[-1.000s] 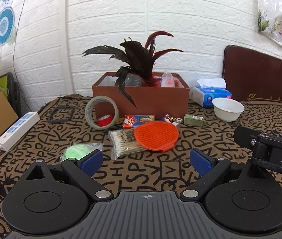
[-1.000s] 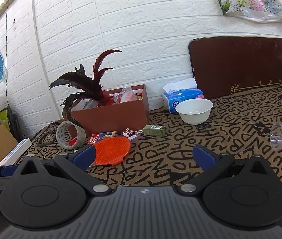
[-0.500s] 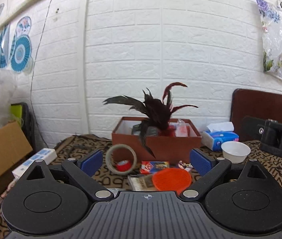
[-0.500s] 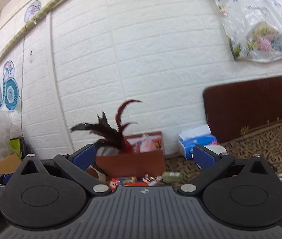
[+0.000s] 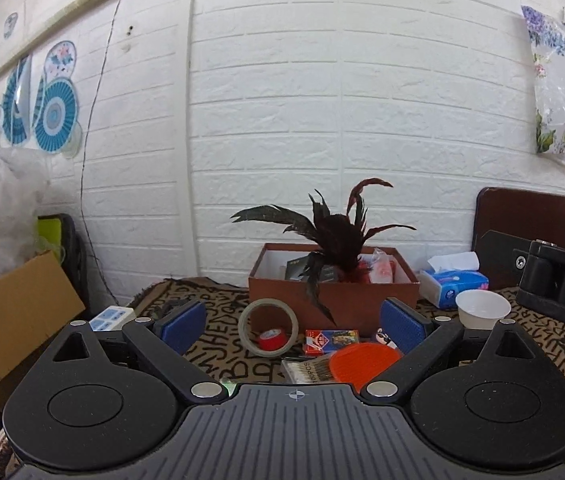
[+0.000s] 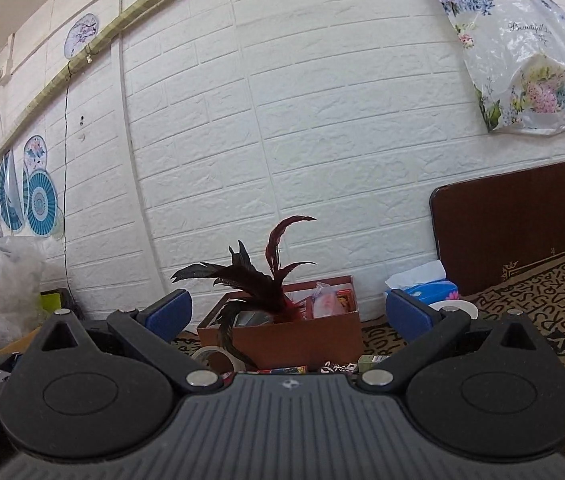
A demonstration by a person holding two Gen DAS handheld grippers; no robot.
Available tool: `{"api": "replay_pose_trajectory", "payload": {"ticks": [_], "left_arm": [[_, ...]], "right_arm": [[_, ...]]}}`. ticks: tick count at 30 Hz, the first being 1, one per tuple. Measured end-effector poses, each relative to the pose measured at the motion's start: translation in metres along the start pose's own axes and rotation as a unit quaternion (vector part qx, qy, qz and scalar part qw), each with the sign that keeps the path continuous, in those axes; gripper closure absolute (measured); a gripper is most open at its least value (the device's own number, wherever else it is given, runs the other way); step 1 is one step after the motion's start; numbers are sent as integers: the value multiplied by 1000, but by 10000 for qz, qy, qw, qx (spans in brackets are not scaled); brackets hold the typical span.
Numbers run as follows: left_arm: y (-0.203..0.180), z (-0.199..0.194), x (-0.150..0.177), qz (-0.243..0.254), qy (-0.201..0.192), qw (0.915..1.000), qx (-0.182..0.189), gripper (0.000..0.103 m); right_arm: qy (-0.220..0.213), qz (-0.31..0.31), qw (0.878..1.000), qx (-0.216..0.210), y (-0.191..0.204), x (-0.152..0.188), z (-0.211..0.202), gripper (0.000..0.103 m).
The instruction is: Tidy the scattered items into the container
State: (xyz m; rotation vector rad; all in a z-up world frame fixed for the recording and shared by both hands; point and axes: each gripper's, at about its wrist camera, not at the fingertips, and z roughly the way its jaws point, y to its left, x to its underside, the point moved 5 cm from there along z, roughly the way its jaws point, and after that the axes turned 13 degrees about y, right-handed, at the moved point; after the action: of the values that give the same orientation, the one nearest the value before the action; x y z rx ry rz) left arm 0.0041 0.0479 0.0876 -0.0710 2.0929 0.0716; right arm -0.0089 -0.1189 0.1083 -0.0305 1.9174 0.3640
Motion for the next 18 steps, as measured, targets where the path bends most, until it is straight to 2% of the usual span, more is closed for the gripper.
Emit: {"api": "replay_pose_trajectory", "payload": {"ticks": [6,10,18], "left_arm": [[-17,-6,2,220,-94,9997,77,3],[-18,-7,3,183,-96,9997,109,3],[-7,4,9,48,136,9999,54,3]], "right_arm": [[-38,-42,10000,-27,-2,0,-8,0],[-30,-12,10000,12,-6,1,-8,0],[35,-30,10000,32,-4,7,-4,0]]}}
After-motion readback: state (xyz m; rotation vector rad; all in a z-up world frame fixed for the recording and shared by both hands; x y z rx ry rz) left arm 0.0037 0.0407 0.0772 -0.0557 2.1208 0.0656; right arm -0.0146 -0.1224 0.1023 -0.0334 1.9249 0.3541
